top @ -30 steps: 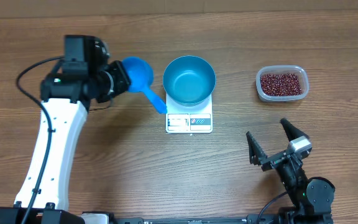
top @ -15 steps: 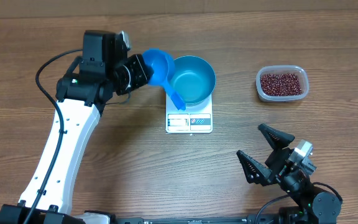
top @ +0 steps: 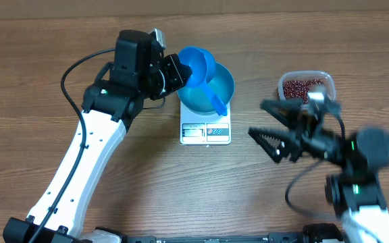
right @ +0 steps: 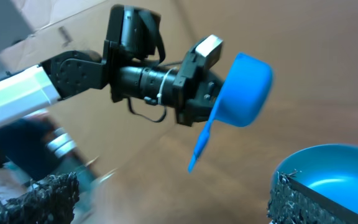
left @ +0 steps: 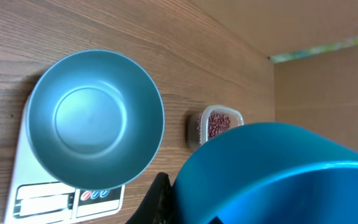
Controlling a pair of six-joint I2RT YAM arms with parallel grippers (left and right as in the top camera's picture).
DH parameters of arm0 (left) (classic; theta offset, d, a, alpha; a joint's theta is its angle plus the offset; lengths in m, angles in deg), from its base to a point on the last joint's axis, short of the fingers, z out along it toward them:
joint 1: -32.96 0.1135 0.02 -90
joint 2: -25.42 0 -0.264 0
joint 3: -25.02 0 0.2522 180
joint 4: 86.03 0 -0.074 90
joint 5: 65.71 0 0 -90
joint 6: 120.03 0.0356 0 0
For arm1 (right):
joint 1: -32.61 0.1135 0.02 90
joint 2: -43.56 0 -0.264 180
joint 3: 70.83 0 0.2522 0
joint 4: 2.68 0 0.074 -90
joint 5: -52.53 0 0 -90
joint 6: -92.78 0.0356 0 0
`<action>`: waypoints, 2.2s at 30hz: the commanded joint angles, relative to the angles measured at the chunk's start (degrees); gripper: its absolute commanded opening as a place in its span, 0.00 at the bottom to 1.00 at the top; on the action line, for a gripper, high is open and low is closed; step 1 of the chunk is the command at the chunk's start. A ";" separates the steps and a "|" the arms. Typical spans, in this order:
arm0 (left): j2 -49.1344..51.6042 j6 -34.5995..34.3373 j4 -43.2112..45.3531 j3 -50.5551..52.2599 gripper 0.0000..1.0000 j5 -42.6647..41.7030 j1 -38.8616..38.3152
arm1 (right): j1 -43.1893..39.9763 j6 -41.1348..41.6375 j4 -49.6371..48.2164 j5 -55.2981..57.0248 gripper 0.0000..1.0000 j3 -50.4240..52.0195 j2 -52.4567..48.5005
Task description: Scoop item into bowl and weigh 150g on scale
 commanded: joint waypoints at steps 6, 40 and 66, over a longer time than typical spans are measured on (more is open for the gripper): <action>0.13 -5.90 0.52 -0.39 0.04 5.11 -1.66 | -0.33 18.43 -6.19 -21.05 1.00 -8.59 -22.99; 0.70 -20.15 -20.11 -0.24 0.05 15.34 -1.86 | 21.64 21.44 -4.26 19.56 0.48 -8.59 -27.36; 5.51 -21.29 -20.20 0.11 0.04 18.60 -3.48 | 24.15 27.34 2.93 30.67 0.30 -8.59 -28.00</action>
